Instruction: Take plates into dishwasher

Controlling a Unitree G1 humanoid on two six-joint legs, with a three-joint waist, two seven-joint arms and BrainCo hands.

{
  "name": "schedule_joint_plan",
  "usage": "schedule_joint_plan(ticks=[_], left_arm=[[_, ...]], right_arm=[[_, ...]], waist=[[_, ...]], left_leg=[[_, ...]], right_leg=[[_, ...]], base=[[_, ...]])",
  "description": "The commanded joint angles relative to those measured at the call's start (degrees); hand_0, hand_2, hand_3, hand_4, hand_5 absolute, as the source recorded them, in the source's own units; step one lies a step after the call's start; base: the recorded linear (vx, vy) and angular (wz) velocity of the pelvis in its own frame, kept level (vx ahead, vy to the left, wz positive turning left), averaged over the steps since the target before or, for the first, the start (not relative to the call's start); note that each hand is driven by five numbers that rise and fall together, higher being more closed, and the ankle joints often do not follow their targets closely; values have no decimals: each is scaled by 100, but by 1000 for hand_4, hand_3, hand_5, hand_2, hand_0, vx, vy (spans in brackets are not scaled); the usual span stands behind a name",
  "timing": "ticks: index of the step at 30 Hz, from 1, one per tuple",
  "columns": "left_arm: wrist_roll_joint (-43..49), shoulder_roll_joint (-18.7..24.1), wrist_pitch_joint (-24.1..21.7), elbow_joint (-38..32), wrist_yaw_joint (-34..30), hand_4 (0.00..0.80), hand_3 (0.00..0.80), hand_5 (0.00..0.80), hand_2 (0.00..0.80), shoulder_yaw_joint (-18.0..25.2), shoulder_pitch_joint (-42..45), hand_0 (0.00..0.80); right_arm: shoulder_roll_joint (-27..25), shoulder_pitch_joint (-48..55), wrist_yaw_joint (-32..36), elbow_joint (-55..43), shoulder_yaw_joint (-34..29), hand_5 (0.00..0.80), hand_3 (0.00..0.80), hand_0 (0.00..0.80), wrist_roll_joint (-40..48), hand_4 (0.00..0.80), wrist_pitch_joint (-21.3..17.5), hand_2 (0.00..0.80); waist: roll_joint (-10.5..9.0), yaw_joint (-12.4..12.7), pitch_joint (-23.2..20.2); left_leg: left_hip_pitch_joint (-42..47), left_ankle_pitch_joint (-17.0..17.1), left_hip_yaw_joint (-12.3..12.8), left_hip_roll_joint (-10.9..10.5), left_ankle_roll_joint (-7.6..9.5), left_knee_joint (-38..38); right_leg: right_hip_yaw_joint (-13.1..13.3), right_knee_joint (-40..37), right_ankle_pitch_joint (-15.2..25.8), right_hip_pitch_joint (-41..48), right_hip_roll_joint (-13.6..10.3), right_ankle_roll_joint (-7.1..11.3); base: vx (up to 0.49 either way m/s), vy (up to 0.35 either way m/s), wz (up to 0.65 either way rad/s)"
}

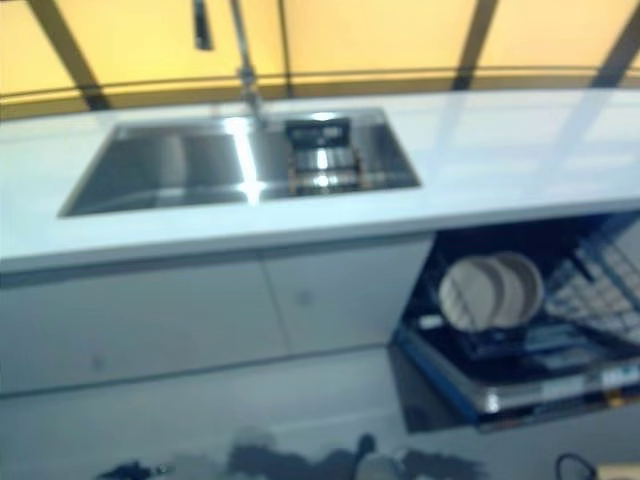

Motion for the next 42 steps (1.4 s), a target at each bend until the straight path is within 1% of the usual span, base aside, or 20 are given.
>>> schedule_joint_plan(ticks=[1, 3, 4, 5, 7, 9, 10, 12, 16, 19, 23, 26, 27, 28, 30, 34, 35, 39, 40, 42], left_arm=[[110, 257, 146, 83, -194, 0, 0, 0, 0, 328, 103, 0], [88, 189, 124, 155, -133, 0, 0, 0, 0, 391, 188, 0], [113, 123, 136, 243, -73, 0, 0, 0, 0, 461, 212, 0], [188, 82, 132, 307, 3, 0, 0, 0, 0, 509, 233, 0], [210, 3, 111, 289, 115, 0, 0, 0, 0, 527, 288, 0], [184, -49, 106, 229, 119, 0, 0, 0, 0, 496, 318, 0], [244, -62, 167, 19, -7, 0, 0, 0, 0, 384, 288, 0], [222, -115, 120, -48, 46, 0, 0, 0, 0, 252, 239, 0], [241, -122, 262, -258, 97, 0, 0, 0, 0, 74, 44, 0], [-23, -163, 258, -280, 238, 0, 0, 0, 0, 64, -35, 0], [-350, -299, 134, -60, 383, 0, 0, 0, 0, 190, -222, 0], [-569, -478, 53, -7, 412, 0, 0, 0, 0, 244, -292, 0], [-583, -489, 48, -3, 417, 0, 0, 0, 0, 246, -295, 0], [-706, -643, -61, 66, 474, 0, 0, 0, 0, 267, -265, 0], [-893, -866, -265, 159, 559, 0, 0, 0, 0, 270, -155, 0], [-1109, -1191, -532, 237, 662, 0, 0, 0, 0, 237, 39, 0], [-1180, -1231, -550, 226, 652, 0, 0, 0, 0, 220, 80, 0], [-1003, -1147, -440, 230, 534, 0, 0, 0, 0, 102, 44, 0], [-978, -1106, -431, 206, 489, 0, 0, 0, 0, -32, 84, 0], [-1014, -1104, -427, 101, 482, 0, 0, 0, 0, -243, 144, 0]], right_arm=[[198, 166, -348, -169, 65, 0, 0, 0, 211, 0, 164, 0], [420, 219, -525, -151, 101, 0, 0, 0, 445, 0, 174, 0], [624, 208, -671, -30, 128, 0, 0, 0, 531, 0, 134, 0], [822, 172, -823, 161, 199, 0, 0, 0, 588, 0, 82, 0], [937, 80, -893, 326, 251, 0, 0, 0, 719, 0, 17, 0], [1023, 60, -930, 319, 272, 0, 0, 0, 902, 0, 71, 0], [1186, 139, -1064, 134, 314, 0, 0, 0, 1265, 0, 97, 0], [1289, 118, -1240, 16, 303, 0, 0, 0, 1692, 0, 61, 0], [1445, -38, -1862, -161, 316, 0, 0, 0, 2600, 0, 41, 0], [1408, -125, -1517, -16, 235, 0, 0, 0, 2472, 0, -277, 0], [1504, -284, -1005, 700, 137, 0, 0, 0, 2783, 0, -1394, 0], [1615, -288, -518, 900, -197, 0, 0, 0, 4087, 0, -2168, 0], [1617, -286, -456, 902, -217, 0, 0, 0, 4275, 0, -2223, 0], [1739, -284, 109, 776, -415, 0, 0, 0, 5455, 0, -2465, 0], [1958, -289, 748, 421, -631, 0, 0, 0, 6459, 0, -2689, 0], [2300, -348, 1206, -493, -696, 0, 0, 0, 8277, 0, -3280, 0], [2364, -389, 1281, -768, -704, 0, 0, 0, 8621, 0, -3387, 0], [1420, -1660, 799, -739, -1105, 0, 0, 0, 9998, 0, -3134, 0], [983, -2271, 683, -738, -1194, 0, 0, 0, 10624, 0, -3198, 0], [695, -2933, 513, -900, -1122, 0, 0, 0, 10809, 0, -3522, 0]], waist=[[19, 131, -56], [28, 173, -90], [-8, 204, -117], [-79, 259, -91], [-114, 334, -51], [-139, 336, -32], [-103, 333, -8], [-53, 338, 4], [97, 314, 129], [224, 199, 383], [358, 61, 670], [508, -16, 808], [517, -19, 811], [620, -65, 866], [758, -122, 912], [948, -160, 943], [979, -156, 947], [1045, 145, 849], [1075, 301, 802], [1137, 473, 775]], left_leg=[[-491, -247, -347, -165, 322, 624], [-590, -318, -381, -89, 347, 800], [-675, -430, -432, -40, 368, 1013], [-680, -797, -385, 111, 355, 1433], [-699, -930, -223, 341, 287, 1716], [-750, -818, -195, 375, 295, 1737], [-828, -680, -243, 476, 239, 1710], [-920, -530, -299, 540, 181, 1668], [-1187, -466, -397, 587, 183, 1823], [-1449, -538, -391, 650, 162, 2135], [-1959, -663, -348, 707, 121, 2671], [-2239, -721, -331, 738, 110, 2944], [-2255, -726, -333, 737, 109, 2961], [-2321, -750, -328, 700, 102, 3047], [-2374, -799, -298, 658, 104, 3162], [-2502, -907, -236, 577, 127, 3410], [-2500, -1063, -304, 536, 66, 3527], [-2613, -1242, -536, 457, 0, 3930], [-2638, -1300, -627, 414, 9, 4053], [-2699, -1363, -743, 338, 26, 4186]], right_leg=[[743, 750, 534, 0, -677, -99], [842, 645, 449, 194, -825, -144], [937, 567, 459, 256, -1004, -148], [847, 591, 276, 278, -1184, -38], [570, 489, -21, 436, -1178, -6], [621, 539, 26, 380, -1140, -36], [720, 615, -145, 375, -1007, -4], [676, 552, -359, 468, -891, 5], [681, 1093, -716, 163, -852, -88], [759, 1711, -1031, -235, -864, -136], [983, 2463, -1360, -870, -872, -229], [1081, 2853, -1557, -1194, -904, -318], [1086, 2874, -1568, -1211, -907, -321], [1129, 3037, -1667, -1305, -925, -361], [1177, 3271, -1826, -1404, -970, -424], [1219, 3640, -2042, -1577, -1075, -542], [1277, 3773, -2224, -1570, -1100, -513], [1214, 4063, -2387, -1516, -1265, -581], [1139, 4176, -2443, -1480, -1360, -628], [1040, 4306, -2515, -1460, -1477, -678]], base=[[-234, -280, -9], [-122, -237, -4], [-50, -403, -21], [-49, -441, -33], [-71, -370, -45], [-130, -298, -41], [-104, -331, -8], [-106, -263, -1], [-156, -110, 5], [-236, -26, 1], [-240, 14, -11], [-156, 55, -7], [-85, 87, -7], [-51, 137, -5], [-33, 196, -8], [8, 126, -3], [67, 74, 10], [66, -12, 24], [56, -12, 32], [23, 1, 29]])
